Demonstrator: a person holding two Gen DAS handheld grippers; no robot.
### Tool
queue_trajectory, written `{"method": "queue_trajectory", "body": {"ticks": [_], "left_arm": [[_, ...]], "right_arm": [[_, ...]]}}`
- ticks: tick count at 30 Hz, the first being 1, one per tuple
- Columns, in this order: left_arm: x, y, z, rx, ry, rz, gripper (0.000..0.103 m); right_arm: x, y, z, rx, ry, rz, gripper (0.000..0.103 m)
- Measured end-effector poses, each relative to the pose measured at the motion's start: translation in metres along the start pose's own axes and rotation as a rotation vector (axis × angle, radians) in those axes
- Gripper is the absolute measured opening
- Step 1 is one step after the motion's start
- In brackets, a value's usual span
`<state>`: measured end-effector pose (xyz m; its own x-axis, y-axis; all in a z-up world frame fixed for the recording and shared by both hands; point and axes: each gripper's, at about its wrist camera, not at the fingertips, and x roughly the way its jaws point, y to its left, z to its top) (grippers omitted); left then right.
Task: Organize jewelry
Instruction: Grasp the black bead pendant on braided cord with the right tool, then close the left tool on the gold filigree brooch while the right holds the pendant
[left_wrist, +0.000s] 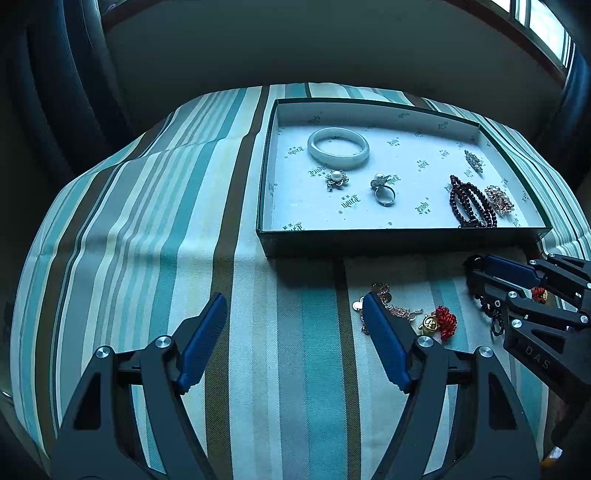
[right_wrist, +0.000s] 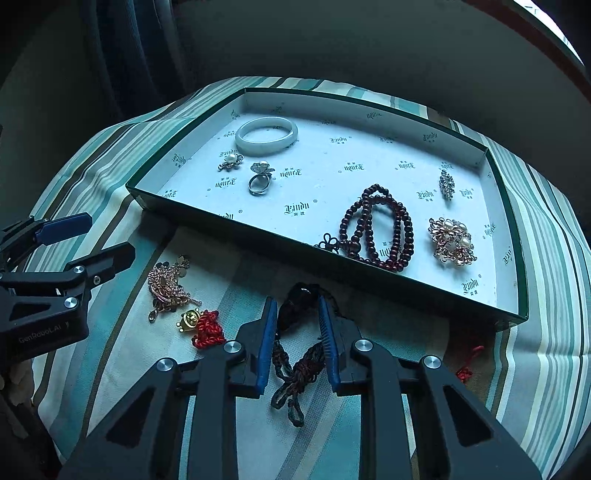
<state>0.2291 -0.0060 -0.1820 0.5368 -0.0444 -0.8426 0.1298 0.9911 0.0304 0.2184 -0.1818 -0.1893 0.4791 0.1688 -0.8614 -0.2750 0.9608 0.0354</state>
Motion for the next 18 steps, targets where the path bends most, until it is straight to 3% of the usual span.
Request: {"method": "queue_trajectory", "body": {"ticks": [18], "left_arm": [[0.0037, 0.0011, -0.0008, -0.005, 0.009, -0.002, 0.075]], "right_arm": [[0.0011, -0.0064, 0.0011, 0.021, 0.001, 0.000, 0.024]]}}
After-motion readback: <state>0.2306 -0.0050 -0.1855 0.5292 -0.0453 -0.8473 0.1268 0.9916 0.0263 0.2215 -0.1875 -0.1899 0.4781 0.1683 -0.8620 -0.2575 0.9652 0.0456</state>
